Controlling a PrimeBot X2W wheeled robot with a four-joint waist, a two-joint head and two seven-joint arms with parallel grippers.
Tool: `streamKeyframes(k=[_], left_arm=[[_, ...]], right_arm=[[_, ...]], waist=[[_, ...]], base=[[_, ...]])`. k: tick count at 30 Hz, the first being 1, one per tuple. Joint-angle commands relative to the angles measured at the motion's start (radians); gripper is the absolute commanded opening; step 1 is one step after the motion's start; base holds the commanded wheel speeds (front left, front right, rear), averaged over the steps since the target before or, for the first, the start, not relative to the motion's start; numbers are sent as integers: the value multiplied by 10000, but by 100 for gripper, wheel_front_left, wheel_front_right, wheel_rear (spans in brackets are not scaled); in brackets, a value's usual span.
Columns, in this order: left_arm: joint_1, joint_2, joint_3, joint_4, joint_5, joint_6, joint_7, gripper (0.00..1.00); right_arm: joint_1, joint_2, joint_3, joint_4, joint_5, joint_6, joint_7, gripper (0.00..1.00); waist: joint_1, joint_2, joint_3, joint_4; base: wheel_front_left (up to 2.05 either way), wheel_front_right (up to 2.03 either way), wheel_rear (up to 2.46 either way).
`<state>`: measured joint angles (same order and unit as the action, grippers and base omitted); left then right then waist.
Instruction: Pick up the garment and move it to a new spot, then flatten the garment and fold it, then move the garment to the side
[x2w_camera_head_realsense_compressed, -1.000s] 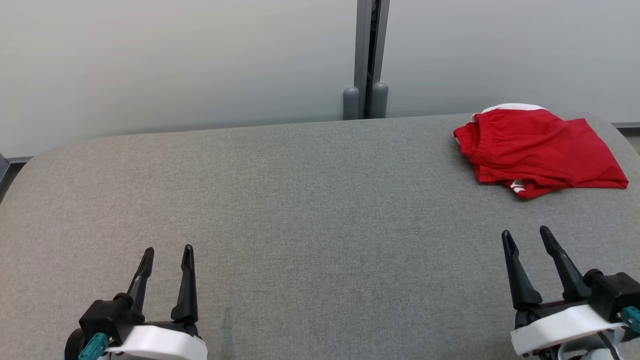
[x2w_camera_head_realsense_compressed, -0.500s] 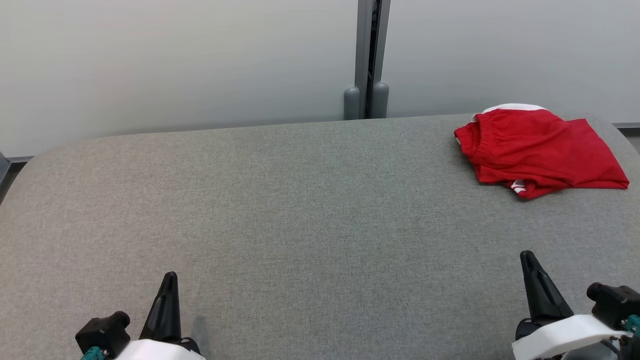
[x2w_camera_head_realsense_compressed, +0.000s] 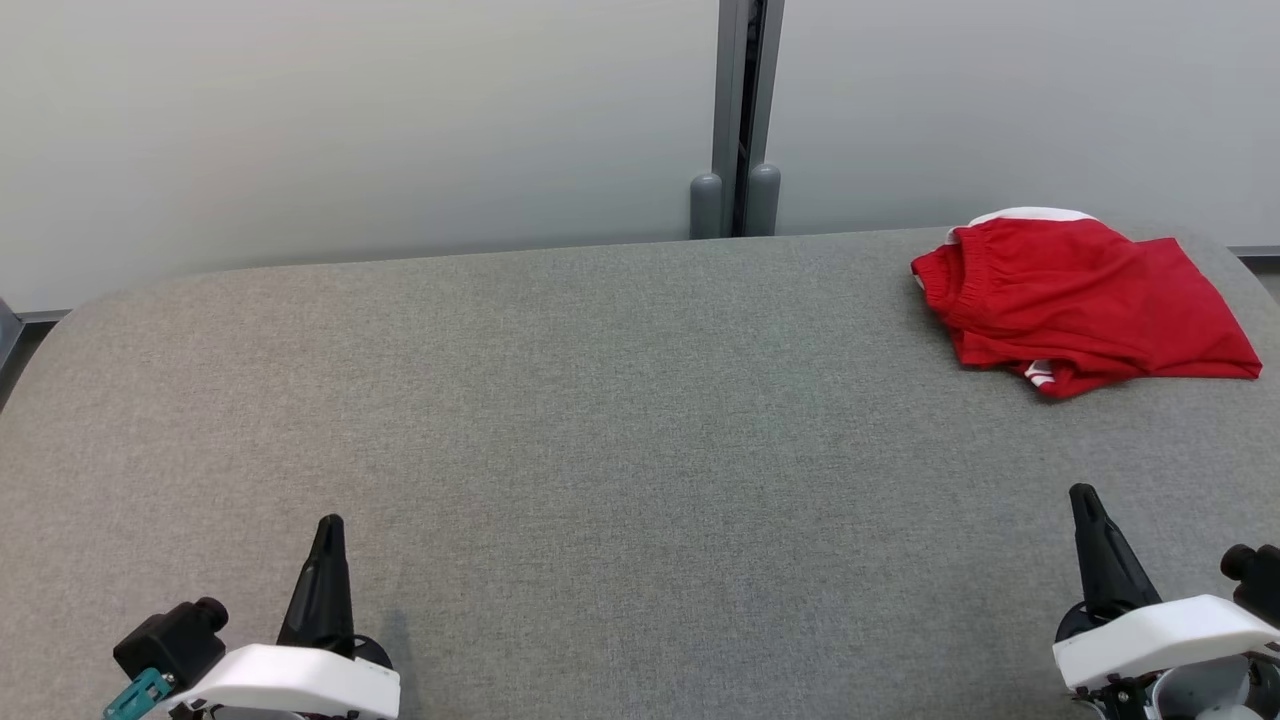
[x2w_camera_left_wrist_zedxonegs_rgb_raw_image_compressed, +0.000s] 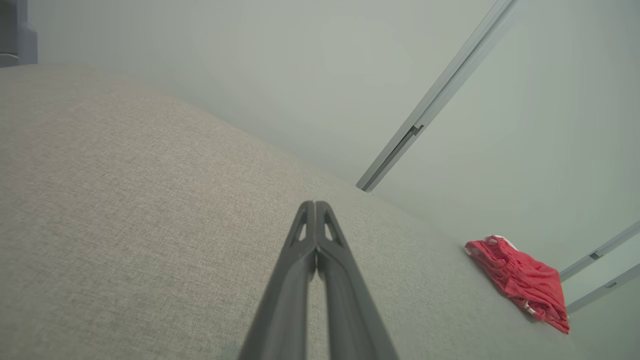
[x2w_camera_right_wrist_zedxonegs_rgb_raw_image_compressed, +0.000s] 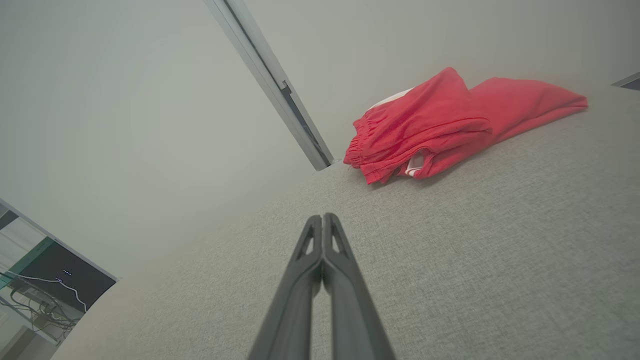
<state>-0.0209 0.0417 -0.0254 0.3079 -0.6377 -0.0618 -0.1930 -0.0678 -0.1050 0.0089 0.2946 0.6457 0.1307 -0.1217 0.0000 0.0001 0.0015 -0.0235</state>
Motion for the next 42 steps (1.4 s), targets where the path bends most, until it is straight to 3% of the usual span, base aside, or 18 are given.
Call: streamKeyframes(k=[1, 19, 42], left_arm=[[-384, 43, 35, -112, -275, -82, 41, 0], [-897, 59, 61, 65, -2844, -251, 514, 0], [-1344, 76, 89, 250, -5261, -411, 959, 0]], right_arm=[[-317, -60, -109, -119, 269, 2, 95, 0], [-745, 84, -809, 171, 2659, 2, 1025, 0], [-1159, 208, -1469, 437, 4901, 6, 1909, 0]], waist=[[0, -1, 0, 2], [0, -1, 17, 45], [0, -1, 37, 96]], base=[[0, 0, 0], [0, 0, 0], [0, 0, 0]])
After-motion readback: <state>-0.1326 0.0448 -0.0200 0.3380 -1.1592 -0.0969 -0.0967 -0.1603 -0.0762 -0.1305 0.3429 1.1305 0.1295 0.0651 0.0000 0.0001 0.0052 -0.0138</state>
